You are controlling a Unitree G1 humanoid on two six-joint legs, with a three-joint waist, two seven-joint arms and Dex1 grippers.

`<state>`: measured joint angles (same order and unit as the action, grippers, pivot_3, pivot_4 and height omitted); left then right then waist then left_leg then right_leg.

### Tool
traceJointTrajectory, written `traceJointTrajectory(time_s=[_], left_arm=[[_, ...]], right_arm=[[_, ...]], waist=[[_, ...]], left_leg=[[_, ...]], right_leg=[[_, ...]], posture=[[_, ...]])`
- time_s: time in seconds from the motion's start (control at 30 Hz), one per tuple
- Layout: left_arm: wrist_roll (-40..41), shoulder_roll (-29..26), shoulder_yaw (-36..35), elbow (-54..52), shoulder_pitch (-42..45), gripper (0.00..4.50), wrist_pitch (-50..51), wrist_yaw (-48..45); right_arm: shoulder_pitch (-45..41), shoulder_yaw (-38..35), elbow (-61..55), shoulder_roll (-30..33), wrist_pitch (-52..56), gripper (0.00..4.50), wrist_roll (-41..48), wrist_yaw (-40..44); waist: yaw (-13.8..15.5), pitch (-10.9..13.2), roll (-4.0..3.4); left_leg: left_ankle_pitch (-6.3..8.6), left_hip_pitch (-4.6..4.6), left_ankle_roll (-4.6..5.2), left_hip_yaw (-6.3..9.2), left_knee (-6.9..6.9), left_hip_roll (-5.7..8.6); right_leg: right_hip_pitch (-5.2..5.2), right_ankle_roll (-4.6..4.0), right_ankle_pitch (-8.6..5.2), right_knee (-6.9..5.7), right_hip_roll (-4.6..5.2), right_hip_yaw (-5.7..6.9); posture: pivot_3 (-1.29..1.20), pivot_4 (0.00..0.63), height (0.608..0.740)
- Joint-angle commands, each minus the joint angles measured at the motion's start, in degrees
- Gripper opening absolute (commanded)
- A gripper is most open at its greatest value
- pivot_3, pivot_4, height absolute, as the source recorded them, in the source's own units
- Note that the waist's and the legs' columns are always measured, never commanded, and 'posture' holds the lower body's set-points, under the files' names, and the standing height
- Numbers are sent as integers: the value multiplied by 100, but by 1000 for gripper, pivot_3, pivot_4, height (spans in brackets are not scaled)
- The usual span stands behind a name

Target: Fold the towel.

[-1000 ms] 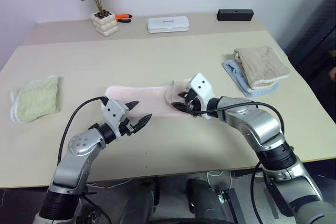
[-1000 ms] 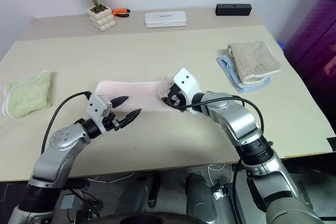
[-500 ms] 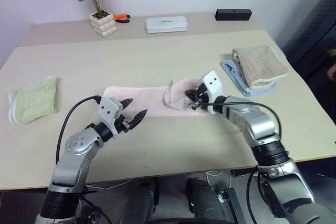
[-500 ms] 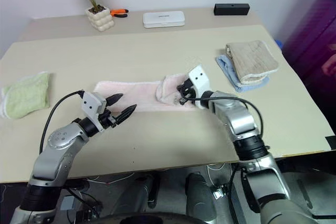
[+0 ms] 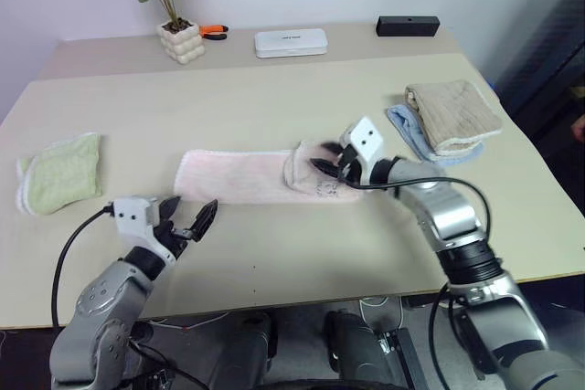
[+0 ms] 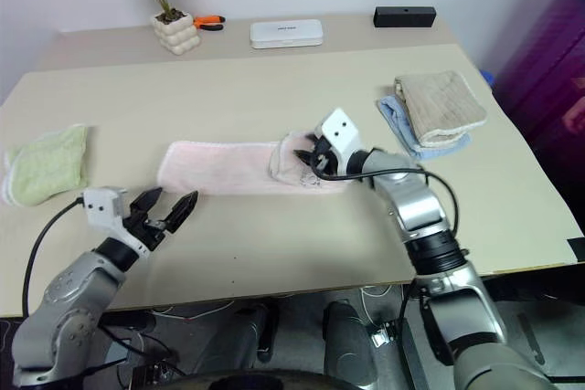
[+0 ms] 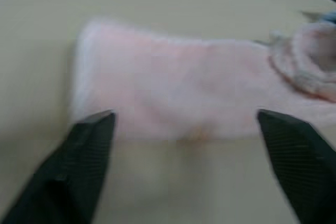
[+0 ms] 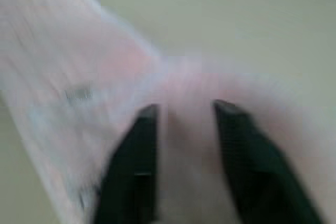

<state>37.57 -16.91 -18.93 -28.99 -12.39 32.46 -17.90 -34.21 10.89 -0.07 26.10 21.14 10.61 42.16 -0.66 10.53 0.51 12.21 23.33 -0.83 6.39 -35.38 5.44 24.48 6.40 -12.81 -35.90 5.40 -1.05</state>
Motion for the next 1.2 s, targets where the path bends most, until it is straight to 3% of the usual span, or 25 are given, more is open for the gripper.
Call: traceJointTrajectory(time_s=[0.03,0.07,0.1,0.33,0.57,0.67,0.9,1.07,1.2], left_arm=[[1303,252,-596,-343,52,4500,536,700],[1648,328,-738,-316,87,4500,678,968],[1958,377,-848,-261,150,4500,823,1251],[3438,570,-941,593,1126,4500,1407,3003],[3783,875,-898,1610,2139,4500,1185,3962],[3717,927,-864,1888,2407,3644,1122,4128],[3506,872,-893,1865,2490,68,788,3972],[2936,467,-1075,1504,2383,25,217,3297],[2676,-553,-1548,1184,2268,25,-13,2610]], right_arm=[[-111,173,-560,132,-449,3891,0,550],[-109,230,-656,158,-543,4418,-33,657],[-99,285,-736,164,-632,4466,-76,723],[207,613,-1204,8,-720,4466,-146,843],[241,710,-1193,-147,-799,4466,-315,742],[245,685,-1170,-136,-867,4500,-437,682],[338,647,-1270,-126,-865,4500,-505,641],[474,613,-1424,-51,-780,4500,-513,628],[656,519,-1506,100,-696,4500,-505,638]], waist=[[0,-4,7],[1,-5,8],[1,-4,9],[15,-6,14],[42,-7,15],[107,-8,16],[138,-5,23],[110,-4,25],[81,1,35]], left_leg=[[0,0,0,1,-1,0],[0,0,0,2,-1,0],[0,0,0,2,-1,0],[0,0,-1,3,-7,3],[0,-1,-4,3,-15,5],[0,-1,-5,3,-21,6],[5,3,-10,2,-30,7],[7,3,-14,1,-29,3],[11,3,-21,1,-28,-10]], right_leg=[[-2,0,0,2,1,1],[-3,0,0,3,1,1],[-3,0,0,3,2,1],[-3,0,0,1,3,1],[-5,0,1,-5,1,0],[-7,0,1,-6,0,0],[-7,-1,1,-5,0,-1],[-4,-2,1,-6,-5,-2],[-2,-20,-9,-6,-16,-4]], posture=[[0,150,733],[0,150,733],[0,150,733],[0,150,733],[0,150,733],[0,150,733],[0,150,733],[0,150,733],[0,150,733]])
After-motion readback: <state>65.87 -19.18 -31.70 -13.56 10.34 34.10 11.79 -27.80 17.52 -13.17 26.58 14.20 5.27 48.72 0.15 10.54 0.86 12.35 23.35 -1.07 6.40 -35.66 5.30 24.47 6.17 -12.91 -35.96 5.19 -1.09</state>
